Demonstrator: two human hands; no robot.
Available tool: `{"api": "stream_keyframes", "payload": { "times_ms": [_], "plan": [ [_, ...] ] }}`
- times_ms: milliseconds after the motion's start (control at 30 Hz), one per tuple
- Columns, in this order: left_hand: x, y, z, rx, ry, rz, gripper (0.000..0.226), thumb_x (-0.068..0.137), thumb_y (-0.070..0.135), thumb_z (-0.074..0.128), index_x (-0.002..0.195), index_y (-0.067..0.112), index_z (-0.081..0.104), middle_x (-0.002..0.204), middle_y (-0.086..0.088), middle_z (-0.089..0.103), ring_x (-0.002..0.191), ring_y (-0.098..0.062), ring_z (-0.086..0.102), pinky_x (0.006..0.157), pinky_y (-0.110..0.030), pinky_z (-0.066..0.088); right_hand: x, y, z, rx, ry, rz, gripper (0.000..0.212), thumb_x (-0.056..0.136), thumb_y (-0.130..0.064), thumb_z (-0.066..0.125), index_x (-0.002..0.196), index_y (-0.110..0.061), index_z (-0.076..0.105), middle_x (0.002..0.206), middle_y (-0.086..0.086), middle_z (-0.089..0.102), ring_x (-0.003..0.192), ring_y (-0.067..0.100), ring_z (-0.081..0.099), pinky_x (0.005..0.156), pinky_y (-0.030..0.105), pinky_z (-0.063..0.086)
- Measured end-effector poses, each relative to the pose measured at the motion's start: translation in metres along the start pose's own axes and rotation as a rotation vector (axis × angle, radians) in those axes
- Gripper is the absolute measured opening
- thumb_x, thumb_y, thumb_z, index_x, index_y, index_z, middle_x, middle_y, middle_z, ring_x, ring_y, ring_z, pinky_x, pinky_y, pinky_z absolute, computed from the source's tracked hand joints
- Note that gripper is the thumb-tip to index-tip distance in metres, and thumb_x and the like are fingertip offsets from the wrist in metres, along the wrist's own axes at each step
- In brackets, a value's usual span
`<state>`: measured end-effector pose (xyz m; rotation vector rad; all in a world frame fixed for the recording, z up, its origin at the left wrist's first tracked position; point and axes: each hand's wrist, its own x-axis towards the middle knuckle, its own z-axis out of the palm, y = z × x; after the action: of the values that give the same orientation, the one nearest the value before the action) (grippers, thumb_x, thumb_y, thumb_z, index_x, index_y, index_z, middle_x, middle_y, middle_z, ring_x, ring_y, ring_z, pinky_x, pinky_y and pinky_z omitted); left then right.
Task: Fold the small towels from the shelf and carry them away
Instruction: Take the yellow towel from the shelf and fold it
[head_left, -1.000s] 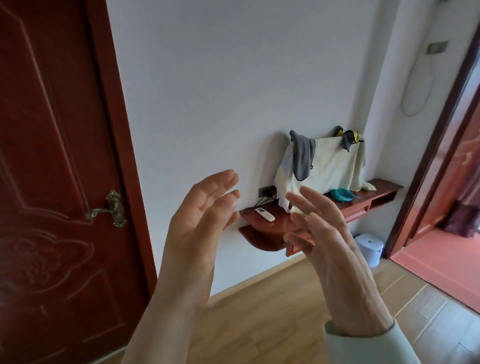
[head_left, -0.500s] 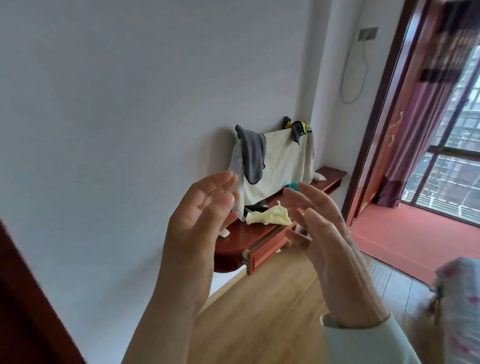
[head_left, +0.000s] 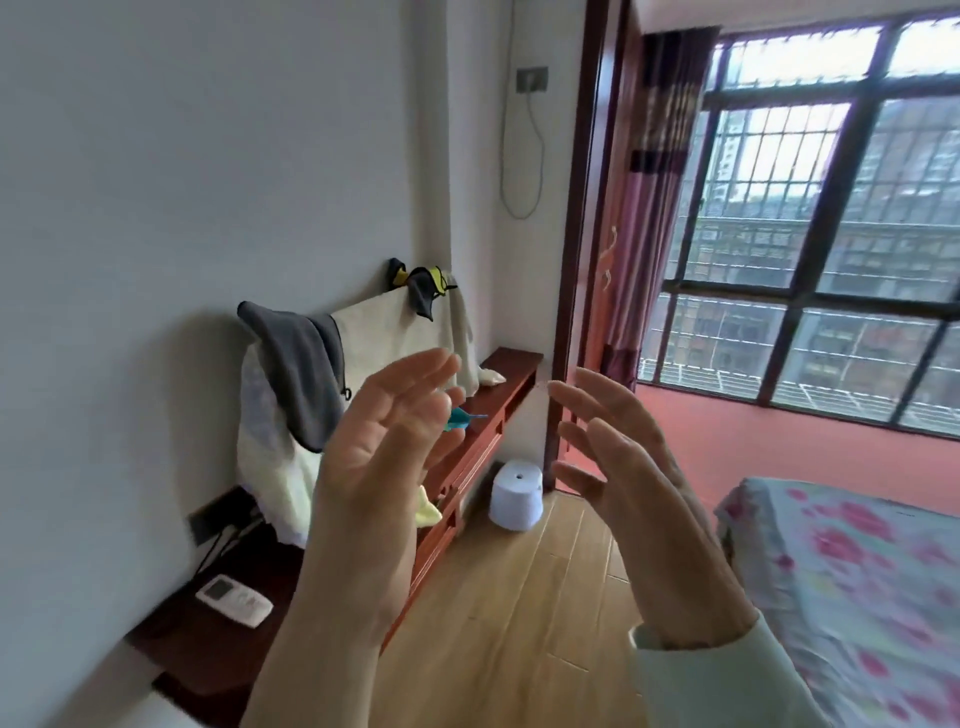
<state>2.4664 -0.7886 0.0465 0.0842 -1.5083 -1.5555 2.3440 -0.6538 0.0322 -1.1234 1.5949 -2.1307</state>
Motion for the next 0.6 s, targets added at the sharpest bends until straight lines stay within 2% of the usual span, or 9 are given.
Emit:
{"api": "stream_keyframes", "payload": {
  "times_ms": [233,400,500,600],
  "plan": [
    [0.097,-0.090,0.046,-0.119,-0.145,-0.058,0.035,0.076,0.043,0.067,0.110,0.036,0.074,0.127,0.004,0.072,0.120,-0.017,0.067,0.095,-0.035,0.050,0.077,0.040,-0.064,-0.093,0.156,-0.039,0.054,0.072,-0.057,0.060,0.125,-0.050,0.058,0.135,-0.026,0.063,0.130,0.003,0.055,0.101,0.037,0.052],
    [0.179,-0.156,0.071,-0.148,-0.248,-0.053,0.034,0.080,0.043,0.065,0.112,0.036,0.073,0.127,0.003,0.072,0.120,-0.021,0.068,0.093,-0.038,0.051,0.155,0.074,-0.093,-0.115,0.248,-0.061,0.054,0.071,-0.055,0.061,0.123,-0.049,0.056,0.131,-0.028,0.064,0.125,0.000,0.058,0.095,0.029,0.056],
    [0.237,-0.191,0.089,-0.196,-0.300,-0.083,0.035,0.078,0.043,0.066,0.111,0.035,0.072,0.126,0.003,0.073,0.119,-0.019,0.068,0.091,-0.032,0.057,0.208,0.093,-0.112,-0.134,0.328,-0.072,0.051,0.074,-0.049,0.065,0.124,-0.045,0.057,0.128,-0.026,0.066,0.119,0.001,0.062,0.091,0.029,0.057],
    [0.282,-0.219,0.116,-0.275,-0.320,-0.104,0.037,0.076,0.039,0.070,0.112,0.030,0.071,0.124,0.001,0.074,0.117,-0.021,0.069,0.088,-0.029,0.059,0.247,0.103,-0.135,-0.174,0.379,-0.093,0.047,0.081,-0.040,0.068,0.126,-0.041,0.056,0.124,-0.026,0.067,0.113,-0.006,0.063,0.091,0.020,0.056]
  ]
}}
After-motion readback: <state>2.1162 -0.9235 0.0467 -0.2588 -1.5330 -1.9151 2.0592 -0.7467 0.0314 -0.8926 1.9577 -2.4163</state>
